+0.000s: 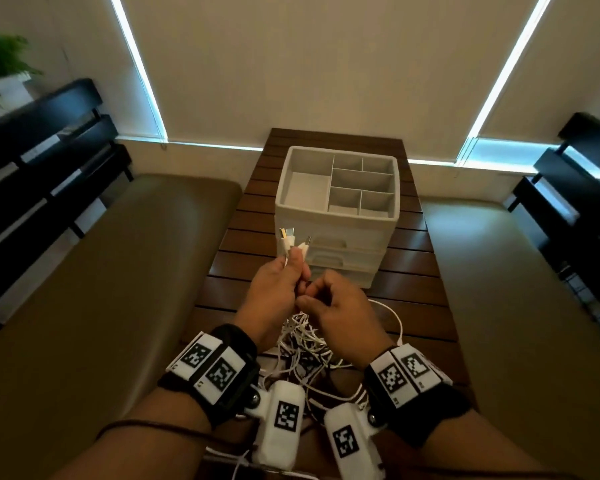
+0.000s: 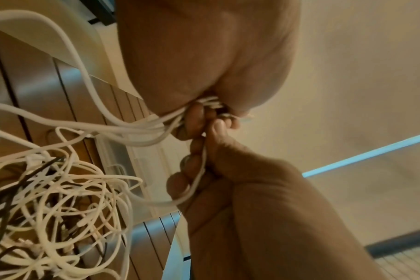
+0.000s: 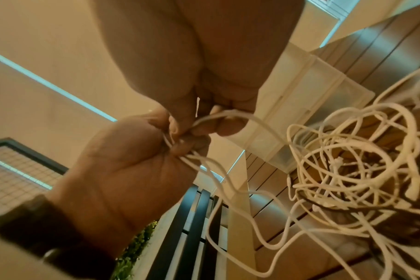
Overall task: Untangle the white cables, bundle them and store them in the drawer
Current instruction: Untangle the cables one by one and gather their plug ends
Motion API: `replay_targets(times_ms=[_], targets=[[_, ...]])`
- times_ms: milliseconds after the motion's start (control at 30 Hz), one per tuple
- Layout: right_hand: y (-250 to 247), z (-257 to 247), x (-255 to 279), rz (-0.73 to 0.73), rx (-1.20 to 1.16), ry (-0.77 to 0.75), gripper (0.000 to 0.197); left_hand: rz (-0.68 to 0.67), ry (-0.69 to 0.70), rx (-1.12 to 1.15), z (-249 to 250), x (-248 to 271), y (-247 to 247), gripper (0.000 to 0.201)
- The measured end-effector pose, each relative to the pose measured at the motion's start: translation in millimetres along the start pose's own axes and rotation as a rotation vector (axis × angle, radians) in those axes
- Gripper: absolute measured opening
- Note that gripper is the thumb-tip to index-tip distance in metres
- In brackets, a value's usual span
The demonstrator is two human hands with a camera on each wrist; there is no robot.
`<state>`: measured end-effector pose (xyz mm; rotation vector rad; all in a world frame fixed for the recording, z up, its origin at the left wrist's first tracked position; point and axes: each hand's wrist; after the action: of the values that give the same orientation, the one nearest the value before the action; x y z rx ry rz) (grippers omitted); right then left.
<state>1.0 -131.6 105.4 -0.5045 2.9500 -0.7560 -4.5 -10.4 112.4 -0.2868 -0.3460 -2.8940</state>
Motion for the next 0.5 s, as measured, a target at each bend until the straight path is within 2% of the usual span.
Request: replay_targets(times_ms=[100, 200, 267, 300, 333, 433, 500], targets=[[-0.4, -0.1, 3.8, -0.112, -0.097, -0.015, 0.011, 0.078, 0.004, 0.002, 4.3, 2.3, 5.1, 0.042], [-14.0, 12.0, 4.8, -0.217, -0.109, -0.036, 0.01, 0.05, -0.061, 0.282, 22.2, 0.3, -1.7, 0.044], [-27.8, 26.4, 3.1, -0.266, -0.006, -0.042, 0.01, 0.008, -0.052, 0.386, 42.7, 2.7, -12.4, 0.046], [-34.6, 33.5, 1.4, -0.279, 0.059, -0.044, 0.01, 0.012, -0.004, 0.323, 54.4, 4.5, -19.3, 0.047], [-41.2, 41.4, -0.6, -0.283, 0.126, -0.039, 0.012, 0.032, 0.084, 0.153, 65.5, 8.2, -27.0, 0.046], [-55.7, 47.7, -13.7, -0.228, 0.288, -0.019, 0.01, 0.124, 0.415, -0.664, 86.2, 11.6, -52.8, 0.033], [-60.5, 30.2, -23.1, -0.164, 0.334, -0.063, 0.01, 0.132, 0.499, -0.92, 83.8, 8.3, -58.0, 0.028]])
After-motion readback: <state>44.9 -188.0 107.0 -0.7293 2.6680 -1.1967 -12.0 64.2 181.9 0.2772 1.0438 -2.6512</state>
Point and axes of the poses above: each hand's wrist, its own x-axis away from the middle knuckle, its own y-axis out of the palm, z = x × y, and after that the axes turned 5 degrees about x, right-handed
